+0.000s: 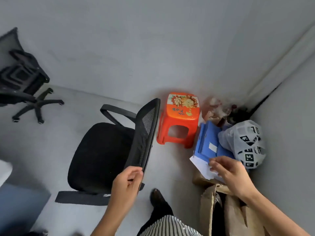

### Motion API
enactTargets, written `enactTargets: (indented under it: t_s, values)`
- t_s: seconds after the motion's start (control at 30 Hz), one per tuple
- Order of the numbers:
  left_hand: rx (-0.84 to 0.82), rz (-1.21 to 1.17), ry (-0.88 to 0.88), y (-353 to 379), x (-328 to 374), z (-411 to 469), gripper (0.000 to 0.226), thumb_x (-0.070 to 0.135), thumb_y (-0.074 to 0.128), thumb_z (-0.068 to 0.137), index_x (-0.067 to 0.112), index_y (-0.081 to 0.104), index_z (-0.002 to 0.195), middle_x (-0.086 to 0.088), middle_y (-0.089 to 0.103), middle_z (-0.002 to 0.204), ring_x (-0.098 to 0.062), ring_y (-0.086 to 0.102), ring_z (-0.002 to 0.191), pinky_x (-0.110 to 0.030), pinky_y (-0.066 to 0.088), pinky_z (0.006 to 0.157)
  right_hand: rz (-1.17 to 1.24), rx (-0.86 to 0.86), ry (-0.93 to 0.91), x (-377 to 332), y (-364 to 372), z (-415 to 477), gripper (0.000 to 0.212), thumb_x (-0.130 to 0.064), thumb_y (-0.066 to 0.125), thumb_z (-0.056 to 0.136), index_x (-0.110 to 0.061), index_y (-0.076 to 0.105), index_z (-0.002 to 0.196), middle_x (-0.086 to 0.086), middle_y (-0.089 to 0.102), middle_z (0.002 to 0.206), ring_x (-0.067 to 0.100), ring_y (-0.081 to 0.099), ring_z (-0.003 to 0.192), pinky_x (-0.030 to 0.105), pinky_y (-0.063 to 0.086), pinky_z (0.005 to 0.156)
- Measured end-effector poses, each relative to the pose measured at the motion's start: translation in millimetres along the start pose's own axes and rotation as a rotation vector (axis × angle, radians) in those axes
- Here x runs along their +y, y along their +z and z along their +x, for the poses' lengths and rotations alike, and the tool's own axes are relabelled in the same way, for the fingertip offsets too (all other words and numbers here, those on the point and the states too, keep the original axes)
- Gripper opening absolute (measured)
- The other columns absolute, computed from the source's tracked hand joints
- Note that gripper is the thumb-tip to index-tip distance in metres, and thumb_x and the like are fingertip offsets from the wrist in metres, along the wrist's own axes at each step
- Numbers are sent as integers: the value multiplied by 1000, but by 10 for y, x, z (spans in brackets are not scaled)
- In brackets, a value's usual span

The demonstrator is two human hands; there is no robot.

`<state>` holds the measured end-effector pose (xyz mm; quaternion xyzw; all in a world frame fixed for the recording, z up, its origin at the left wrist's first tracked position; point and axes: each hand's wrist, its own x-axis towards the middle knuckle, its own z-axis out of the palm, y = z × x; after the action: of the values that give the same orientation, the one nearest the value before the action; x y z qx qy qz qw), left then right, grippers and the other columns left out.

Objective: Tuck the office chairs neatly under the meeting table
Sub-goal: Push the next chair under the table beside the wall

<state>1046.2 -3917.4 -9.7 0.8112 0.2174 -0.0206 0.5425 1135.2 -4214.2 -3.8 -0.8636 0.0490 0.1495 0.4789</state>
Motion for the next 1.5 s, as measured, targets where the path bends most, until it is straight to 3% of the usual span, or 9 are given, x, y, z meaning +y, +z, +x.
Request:
enactTargets:
  t_s: [0.07,0.27,0.47,0.57,0.7,0.87,1.23,1.37,1.5]
  values:
    - [52,20,-38,99,-65,191,14,23,56,90,23,65,101,11,66,97,4,59,92,-8,45,72,-65,-35,-59,-163,44,353,12,-19,64,89,-23,72,81,-4,74,72,4,68,71,26,51,71]
    - [186,116,-165,443,-175,617,23,32,54,89,25,58,111,9,58,109,-11,54,105,-33,45,93,-264,-144,-265,-663,218,1322,9,-24,64,88,-23,72,93,-13,73,83,-1,66,73,35,57,72]
    - [309,300,-244,560,-75,658,58,64,27,78,27,59,109,15,58,105,-7,54,97,-32,47,86,-552,-240,-720,-1050,609,2145,14,-27,63,86,-24,69,98,-3,69,96,16,62,87,32,53,72]
    - [375,464,-355,625,-20,598,65,69,23,78,25,61,107,12,60,104,-11,57,95,-29,44,83,-624,-309,-950,-1199,919,2563,29,-37,50,82,-22,70,98,-1,69,101,19,61,94,29,45,78]
    - [493,555,-591,690,-15,455,63,64,18,81,25,63,98,7,65,98,-18,60,89,-32,44,79,-792,-398,-1081,-1295,1332,2934,34,-45,43,80,-27,70,91,-7,72,93,18,66,91,32,34,89]
    - [537,699,-699,663,-77,437,69,58,7,91,23,65,77,5,64,73,-22,63,66,-35,49,64,-862,-482,-1180,-1287,1601,3035,34,-50,41,80,-31,70,76,-13,71,76,11,67,77,25,27,81]
    - [657,797,-652,-196,-315,1227,43,45,34,85,21,66,69,4,63,63,-19,59,55,-29,47,52,-815,-379,-1268,-1819,2403,3506,38,-38,38,84,-22,70,72,-5,70,71,20,65,69,31,41,72]
    - [668,764,-654,-740,-467,1702,47,50,32,86,21,64,68,4,63,63,-19,59,57,-28,47,56,-962,-404,-1269,-2292,2956,3798,39,-37,33,92,-23,68,81,-6,69,78,18,63,76,33,41,80]
    - [690,684,-677,-1275,-527,2126,40,50,38,90,22,66,81,3,67,80,-19,60,74,-31,47,70,-980,-450,-1219,-2738,3460,3948,35,-37,35,96,-21,66,90,-4,69,85,20,63,85,34,42,88]
